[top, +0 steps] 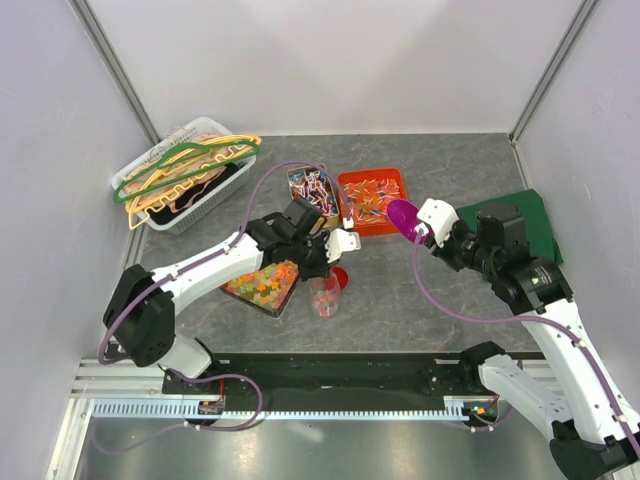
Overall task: Pack the candies
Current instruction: Move the packing bottle to the center of the board.
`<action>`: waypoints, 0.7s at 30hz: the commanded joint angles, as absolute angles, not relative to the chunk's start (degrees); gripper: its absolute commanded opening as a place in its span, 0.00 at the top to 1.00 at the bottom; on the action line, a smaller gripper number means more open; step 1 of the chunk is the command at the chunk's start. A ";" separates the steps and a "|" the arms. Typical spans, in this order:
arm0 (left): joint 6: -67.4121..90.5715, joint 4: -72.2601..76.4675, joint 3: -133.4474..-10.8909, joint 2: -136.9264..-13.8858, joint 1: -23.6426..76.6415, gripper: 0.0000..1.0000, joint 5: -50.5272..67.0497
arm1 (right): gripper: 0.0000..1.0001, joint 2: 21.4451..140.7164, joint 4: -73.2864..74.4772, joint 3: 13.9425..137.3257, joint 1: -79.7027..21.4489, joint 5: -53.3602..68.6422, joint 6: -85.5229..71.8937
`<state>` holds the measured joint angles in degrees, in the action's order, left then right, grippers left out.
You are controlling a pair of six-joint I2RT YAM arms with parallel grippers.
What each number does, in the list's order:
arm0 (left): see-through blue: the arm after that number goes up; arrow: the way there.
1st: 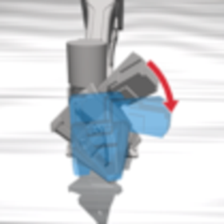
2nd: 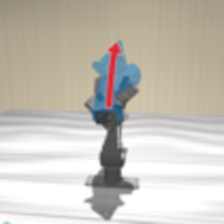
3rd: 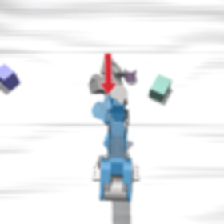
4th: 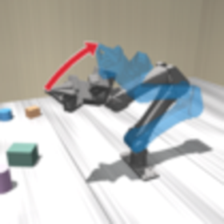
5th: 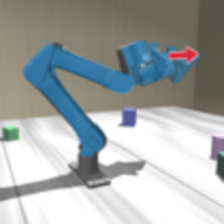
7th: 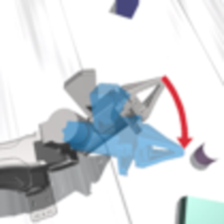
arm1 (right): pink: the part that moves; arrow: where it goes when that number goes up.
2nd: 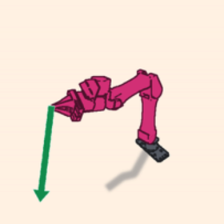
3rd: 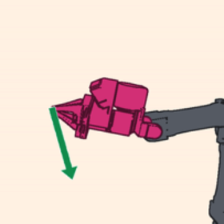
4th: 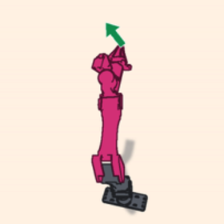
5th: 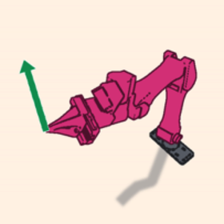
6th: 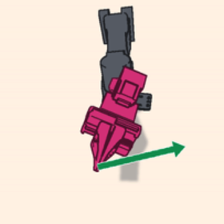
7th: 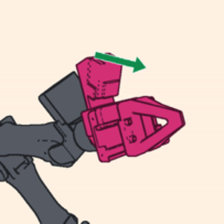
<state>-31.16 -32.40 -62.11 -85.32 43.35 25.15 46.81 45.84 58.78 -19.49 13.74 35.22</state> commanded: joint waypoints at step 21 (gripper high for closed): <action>-29.79 -21.01 -71.54 -97.12 45.00 0.91 9.84 | 1.00 44.21 41.40 58.62 -19.25 10.28 33.22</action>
<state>-29.65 -22.09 -70.63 -95.66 45.08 12.03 46.13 44.16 58.50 -19.49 11.46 34.79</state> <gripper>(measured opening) 0.054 0.316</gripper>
